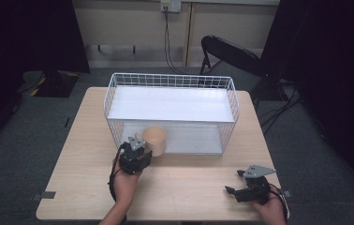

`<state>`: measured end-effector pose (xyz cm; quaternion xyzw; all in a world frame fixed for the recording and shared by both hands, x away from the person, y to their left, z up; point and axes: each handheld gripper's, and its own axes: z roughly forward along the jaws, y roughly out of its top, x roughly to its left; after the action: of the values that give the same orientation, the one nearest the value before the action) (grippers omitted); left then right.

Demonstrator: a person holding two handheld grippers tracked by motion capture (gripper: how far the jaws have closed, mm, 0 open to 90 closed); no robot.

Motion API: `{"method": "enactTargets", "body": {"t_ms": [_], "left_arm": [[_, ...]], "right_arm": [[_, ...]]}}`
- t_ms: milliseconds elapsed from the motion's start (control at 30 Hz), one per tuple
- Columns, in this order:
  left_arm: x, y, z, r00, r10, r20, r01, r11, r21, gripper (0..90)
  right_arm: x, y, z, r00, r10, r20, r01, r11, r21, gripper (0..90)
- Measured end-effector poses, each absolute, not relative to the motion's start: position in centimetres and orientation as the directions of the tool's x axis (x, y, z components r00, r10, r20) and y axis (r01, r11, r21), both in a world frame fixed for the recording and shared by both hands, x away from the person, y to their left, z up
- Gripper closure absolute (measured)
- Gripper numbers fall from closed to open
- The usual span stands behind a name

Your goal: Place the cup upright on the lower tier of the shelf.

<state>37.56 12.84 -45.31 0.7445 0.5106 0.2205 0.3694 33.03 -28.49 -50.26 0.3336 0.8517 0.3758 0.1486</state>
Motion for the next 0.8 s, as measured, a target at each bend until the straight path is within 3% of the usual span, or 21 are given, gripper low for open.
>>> {"method": "enactTargets", "body": {"t_ms": [567,700,800], "left_arm": [[41.0,12.0,-45.6,0.306,0.951,-0.038,0.598,-0.160,0.786,67.2],[40.2,12.2,-45.9,0.353,0.935,-0.031,0.580,-0.192,0.792,55.4],[39.6,12.7,-45.7,0.419,0.907,-0.052,0.552,-0.208,0.808,39.1]], "right_arm": [[33.0,-28.5,-50.3,-0.733,0.680,-0.003,0.456,0.495,0.739,16.1],[33.0,-28.5,-50.3,-0.733,0.680,-0.003,0.456,0.495,0.739,16.2],[33.0,-28.5,-50.3,-0.733,0.680,-0.002,0.457,0.495,0.739,16.2]]}}
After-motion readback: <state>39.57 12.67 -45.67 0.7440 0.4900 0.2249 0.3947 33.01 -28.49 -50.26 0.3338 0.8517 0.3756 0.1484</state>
